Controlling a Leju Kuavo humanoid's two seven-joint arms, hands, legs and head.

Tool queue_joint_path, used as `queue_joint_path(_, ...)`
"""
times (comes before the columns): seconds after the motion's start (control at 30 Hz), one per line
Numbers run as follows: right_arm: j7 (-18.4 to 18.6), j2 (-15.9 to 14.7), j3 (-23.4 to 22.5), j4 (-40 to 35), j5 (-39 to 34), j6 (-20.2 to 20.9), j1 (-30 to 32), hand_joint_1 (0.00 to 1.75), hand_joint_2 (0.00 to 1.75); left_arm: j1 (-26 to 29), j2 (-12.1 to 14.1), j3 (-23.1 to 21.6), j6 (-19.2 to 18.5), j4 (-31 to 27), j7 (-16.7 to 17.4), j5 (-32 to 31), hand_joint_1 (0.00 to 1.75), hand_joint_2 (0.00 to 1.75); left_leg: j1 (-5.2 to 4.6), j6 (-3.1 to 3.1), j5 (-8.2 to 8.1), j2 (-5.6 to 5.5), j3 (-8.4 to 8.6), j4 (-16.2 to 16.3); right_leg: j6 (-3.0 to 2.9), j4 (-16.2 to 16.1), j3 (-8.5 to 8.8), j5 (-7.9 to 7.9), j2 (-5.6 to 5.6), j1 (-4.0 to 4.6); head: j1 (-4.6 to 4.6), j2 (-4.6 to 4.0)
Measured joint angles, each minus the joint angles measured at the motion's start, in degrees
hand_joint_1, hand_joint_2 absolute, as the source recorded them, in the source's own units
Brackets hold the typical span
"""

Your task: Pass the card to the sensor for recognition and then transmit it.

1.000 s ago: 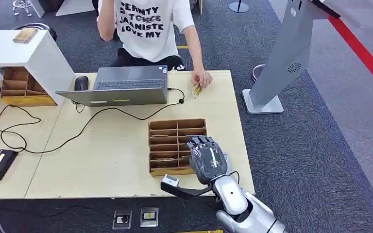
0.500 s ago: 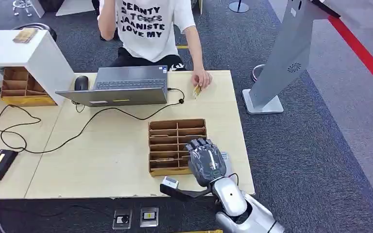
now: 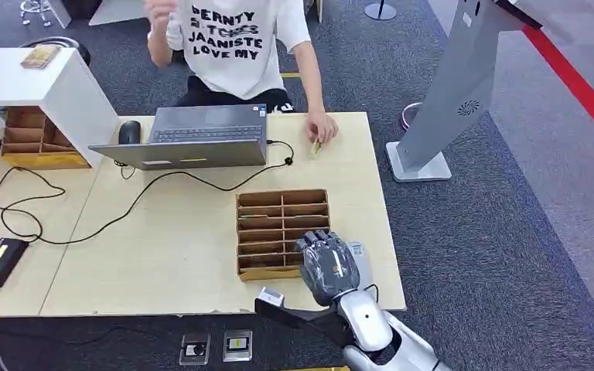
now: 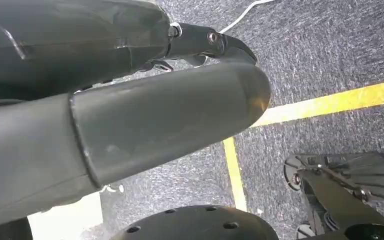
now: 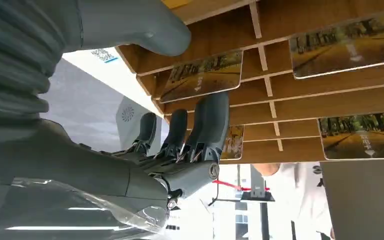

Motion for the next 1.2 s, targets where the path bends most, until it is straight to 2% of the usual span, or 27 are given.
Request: queue_joint_path(1.2, 0.17, -0.2, 0.02, -0.72, 0.02, 0.02, 0.26, 0.84, 1.75, 0.0, 0.24, 0.0, -0.02, 0.0, 0.0, 0.0, 0.0, 0.0, 0.0, 0.0, 0.0, 0.0, 0.0, 0.0, 0.0, 0.0, 0.0, 0.0, 0.0, 0.0, 0.0, 0.02)
